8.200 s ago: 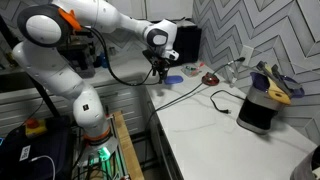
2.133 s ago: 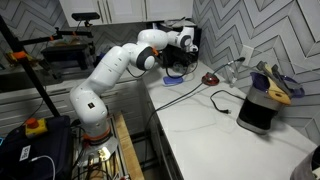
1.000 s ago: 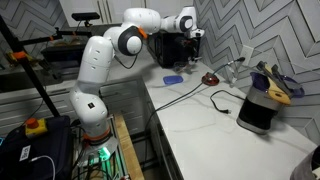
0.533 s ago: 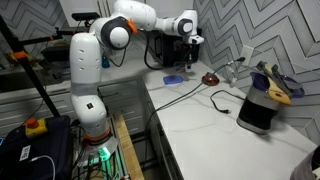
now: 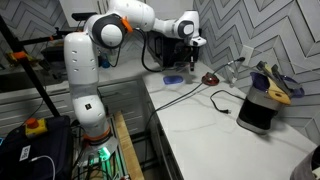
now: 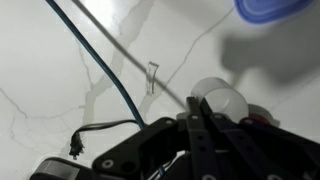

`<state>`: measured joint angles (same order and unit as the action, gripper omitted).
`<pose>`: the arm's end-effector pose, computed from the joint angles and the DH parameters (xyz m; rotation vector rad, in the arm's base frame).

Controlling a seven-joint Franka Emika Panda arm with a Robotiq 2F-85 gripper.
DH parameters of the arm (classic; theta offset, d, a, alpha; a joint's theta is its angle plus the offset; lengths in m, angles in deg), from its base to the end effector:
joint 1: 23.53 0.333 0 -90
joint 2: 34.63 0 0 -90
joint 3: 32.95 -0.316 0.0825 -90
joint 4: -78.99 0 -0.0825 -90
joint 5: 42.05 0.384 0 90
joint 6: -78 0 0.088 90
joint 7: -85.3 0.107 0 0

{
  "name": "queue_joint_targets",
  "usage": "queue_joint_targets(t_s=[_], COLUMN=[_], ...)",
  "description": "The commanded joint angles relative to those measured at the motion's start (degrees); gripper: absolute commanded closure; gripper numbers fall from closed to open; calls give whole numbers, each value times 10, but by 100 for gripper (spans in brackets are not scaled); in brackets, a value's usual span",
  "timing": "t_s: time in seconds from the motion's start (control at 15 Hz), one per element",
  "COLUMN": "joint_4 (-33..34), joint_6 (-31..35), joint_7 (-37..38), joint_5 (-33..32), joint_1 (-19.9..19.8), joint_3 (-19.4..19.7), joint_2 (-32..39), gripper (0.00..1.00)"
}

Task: Shift the clear object from the lunchbox to the bowl

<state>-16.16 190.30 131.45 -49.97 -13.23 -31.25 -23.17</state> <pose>0.6276 0.0871 0.4986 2.9172 -0.9157 0.2309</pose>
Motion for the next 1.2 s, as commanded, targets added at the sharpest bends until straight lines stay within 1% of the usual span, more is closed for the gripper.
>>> queue_joint_targets(t_s=[0.0, 0.2, 0.4, 0.6, 0.67, 0.73, 0.8, 0.87, 0.93, 1.0, 1.07, 1.13], joint_4=[97, 203, 299, 389, 415, 440, 462, 484, 502, 518, 527, 536], joint_6=[30, 25, 7, -6, -14, -27, -38, -51, -63, -73, -81, -87], joint_7=[33, 15, -23, -50, -51, -59, -63, -67, -72, -76, -79, -86], joint_5=[-59, -78, -62, -62, -64, -52, -48, -45, -44, -43, -52, -52], joint_1=[-16, -16, -9, 0, -5, 2, 2, 1, 2, 3, -3, -1], joint_3=[8, 17, 13, 21, 12, 21, 22, 22, 23, 23, 9, 6], joint_2=[85, 171, 248, 315, 332, 347, 362, 374, 384, 390, 387, 383], gripper=[99, 99, 99, 99, 99, 99, 71, 71, 66, 57, 50, 42])
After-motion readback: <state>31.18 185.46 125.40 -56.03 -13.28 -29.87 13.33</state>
